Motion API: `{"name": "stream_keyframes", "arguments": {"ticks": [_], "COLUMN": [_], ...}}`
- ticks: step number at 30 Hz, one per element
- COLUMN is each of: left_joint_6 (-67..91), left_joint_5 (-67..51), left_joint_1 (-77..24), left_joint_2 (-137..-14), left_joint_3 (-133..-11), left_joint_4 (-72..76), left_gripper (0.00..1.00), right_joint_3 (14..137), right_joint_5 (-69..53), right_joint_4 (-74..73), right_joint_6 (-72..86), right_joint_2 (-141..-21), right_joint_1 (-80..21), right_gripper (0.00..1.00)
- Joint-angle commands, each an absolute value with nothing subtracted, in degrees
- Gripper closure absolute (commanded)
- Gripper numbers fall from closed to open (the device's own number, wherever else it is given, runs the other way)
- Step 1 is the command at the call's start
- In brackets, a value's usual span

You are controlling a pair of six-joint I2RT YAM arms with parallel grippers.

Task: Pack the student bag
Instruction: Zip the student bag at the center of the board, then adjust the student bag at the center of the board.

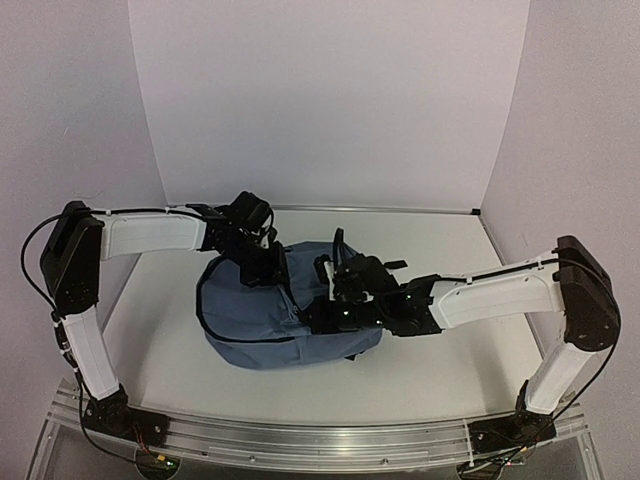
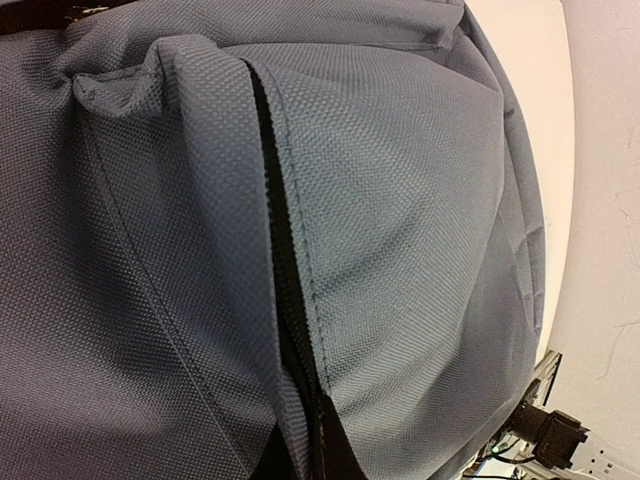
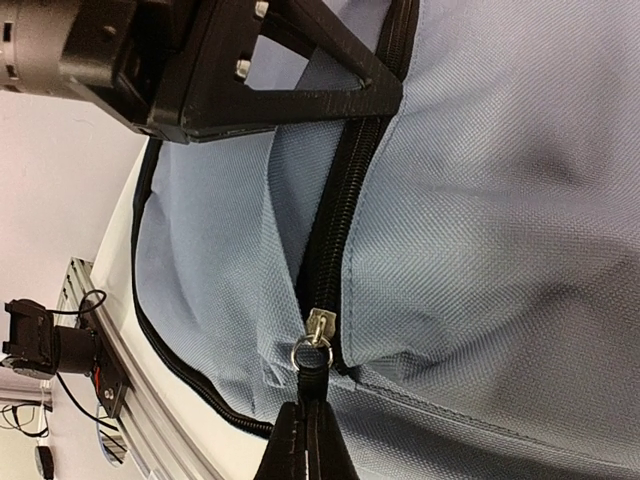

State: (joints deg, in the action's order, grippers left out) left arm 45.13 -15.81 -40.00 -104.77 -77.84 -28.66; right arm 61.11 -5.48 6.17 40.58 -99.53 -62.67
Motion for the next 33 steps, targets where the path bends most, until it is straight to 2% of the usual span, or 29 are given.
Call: {"name": "stream_keyframes", "arguments": {"ticks": [1,6,7,9,12,14,18,25,27,31,33], "left_joint_6": [42.25,39.38,38.84,37.72,35.95,34.21,31.28,25.62,24.85,24.83,24.93], "left_joint_5": [-10.85,-13.23,-13.45,-13.70,-13.87,-13.81,-14.51,-16.20,-15.78,-11.76,-10.07], "left_joint_1": [-34.47,-34.00,-33.81,-33.05,-31.02,-29.78,-26.95,-23.94,-23.82,-23.76,-23.73], "left_joint_2": [-106.44,-109.92,-110.70,-111.71,-112.30,-112.03,-113.01,-117.23,-116.89,-112.53,-109.27], "left_joint_3": [-81.66,-85.80,-86.78,-88.07,-88.82,-88.77,-90.24,-97.22,-97.81,-93.57,-90.07], "left_joint_4": [-26.92,-27.84,-28.21,-28.85,-29.11,-28.39,-27.29,-28.90,-29.21,-26.13,-23.71], "left_gripper": [1.00,1.00,1.00,1.00,1.00,1.00,1.00,0.98,0.87,0.40,0.27], "right_joint_3": [61.82,64.57,65.87,68.11,70.63,71.09,70.54,67.88,66.53,65.06,64.85], "right_joint_5": [-8.09,-6.37,-6.02,-4.75,-1.56,0.90,5.64,4.32,3.53,6.18,6.81], "right_joint_4": [2.00,1.97,1.91,1.90,1.91,1.68,0.61,0.09,0.09,0.09,0.09], "right_joint_6": [41.17,41.18,41.07,40.78,39.86,39.06,37.55,36.07,35.65,33.47,32.25], "right_joint_2": [-98.25,-99.62,-100.00,-99.96,-98.40,-96.85,-94.57,-92.20,-91.34,-90.11,-89.88], "right_joint_1": [-64.62,-64.66,-64.66,-64.64,-64.64,-64.67,-63.59,-56.33,-53.41,-50.57,-49.10], "right_gripper": [1.00,1.00,0.93,0.70,0.47,0.36,0.21,0.07,0.04,0.02,0.02]}}
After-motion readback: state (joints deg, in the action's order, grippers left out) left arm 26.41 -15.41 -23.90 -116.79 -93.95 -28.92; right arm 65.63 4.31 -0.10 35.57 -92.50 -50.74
